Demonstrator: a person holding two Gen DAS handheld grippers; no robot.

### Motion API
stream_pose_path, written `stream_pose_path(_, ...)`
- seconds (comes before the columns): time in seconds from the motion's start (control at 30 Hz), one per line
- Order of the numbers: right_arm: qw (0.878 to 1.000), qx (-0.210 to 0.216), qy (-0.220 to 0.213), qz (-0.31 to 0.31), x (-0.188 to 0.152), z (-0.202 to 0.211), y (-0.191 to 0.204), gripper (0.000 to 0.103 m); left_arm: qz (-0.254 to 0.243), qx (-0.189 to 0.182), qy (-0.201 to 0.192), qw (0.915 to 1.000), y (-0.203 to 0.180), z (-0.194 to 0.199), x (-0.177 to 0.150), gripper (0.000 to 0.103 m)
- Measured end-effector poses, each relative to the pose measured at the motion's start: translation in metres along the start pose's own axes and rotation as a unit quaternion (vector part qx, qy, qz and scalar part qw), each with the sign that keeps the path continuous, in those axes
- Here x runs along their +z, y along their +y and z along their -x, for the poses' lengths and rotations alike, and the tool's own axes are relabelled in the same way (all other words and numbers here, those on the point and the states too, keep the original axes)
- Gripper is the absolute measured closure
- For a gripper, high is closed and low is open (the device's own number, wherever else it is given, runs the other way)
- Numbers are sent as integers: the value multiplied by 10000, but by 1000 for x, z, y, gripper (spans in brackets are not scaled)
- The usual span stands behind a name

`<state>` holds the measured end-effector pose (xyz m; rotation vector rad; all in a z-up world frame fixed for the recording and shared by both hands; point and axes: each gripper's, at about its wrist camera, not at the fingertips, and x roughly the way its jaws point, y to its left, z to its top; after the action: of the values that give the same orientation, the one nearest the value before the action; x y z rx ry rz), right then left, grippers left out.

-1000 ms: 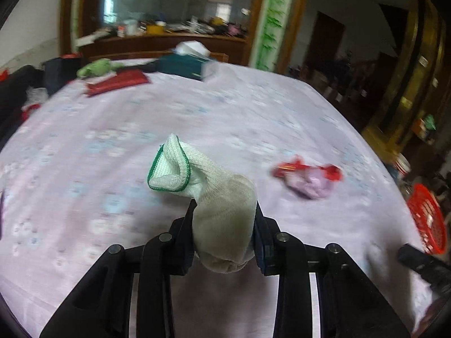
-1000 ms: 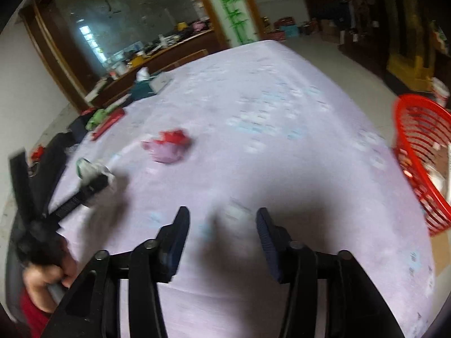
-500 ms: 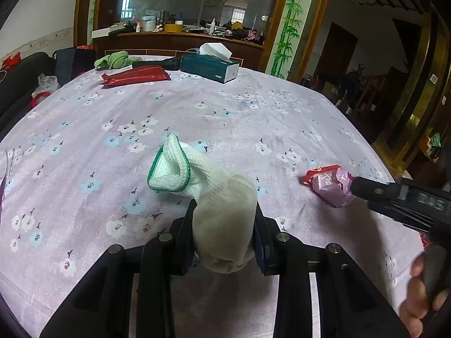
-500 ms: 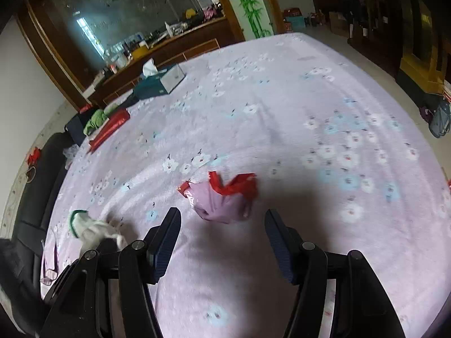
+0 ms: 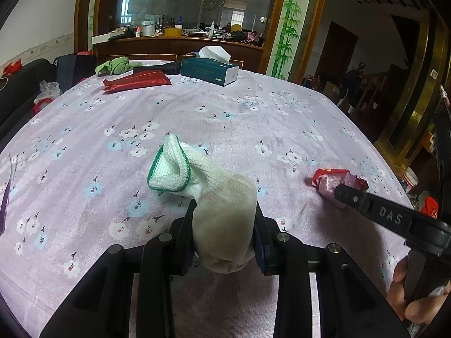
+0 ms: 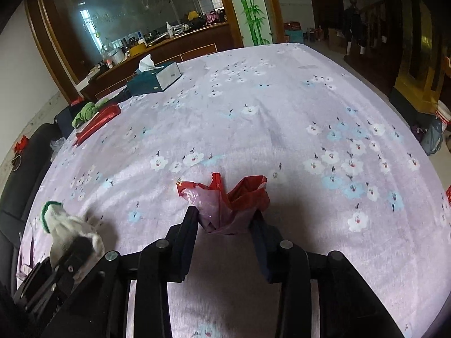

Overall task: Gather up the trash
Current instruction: 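Grasp the white-and-green sock with the left tool while the right tool grasps the pink plastic bag, then lift the sock and pink bag and carry them toward the red wastebasket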

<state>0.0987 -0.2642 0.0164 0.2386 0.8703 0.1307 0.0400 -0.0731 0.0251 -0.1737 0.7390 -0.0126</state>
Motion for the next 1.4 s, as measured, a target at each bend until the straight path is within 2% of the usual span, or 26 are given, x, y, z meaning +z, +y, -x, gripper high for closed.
stream_pose_path(0.27, 9999, 11, -111, 100, -9, 9, -1, 64, 2, 1, 2, 10000, 0, 0, 0, 71)
stream_pose_path(0.7, 9972, -176, -556, 472, -18, 29, 11, 64, -48, 64, -116, 9999, -2, 5, -2, 71)
stream_pose_path(1.0, 9988, 54, -474, 64, -27, 55, -9, 64, -288, 50, -388, 9988, -14, 17, -3, 71)
stream_pose_path(1.13, 9981, 33, -595, -139, -31, 90, -33, 64, -666, -205, -366, 9969, -35, 28, -8, 71)
stream_pose_path(1.2, 9969, 8, -726, -314, -32, 113, -54, 64, -854, -472, -260, 9949, -53, 35, -12, 71)
stream_pose_path(1.27, 9945, -96, -879, -556, -34, 138, -81, 64, -1015, -834, -127, 9913, -73, 43, -14, 71)
stream_pose_path(1.4, 9861, -201, -1149, -1184, -42, 187, -146, 64, -1466, -1497, -18, 9778, -126, 66, -18, 71)
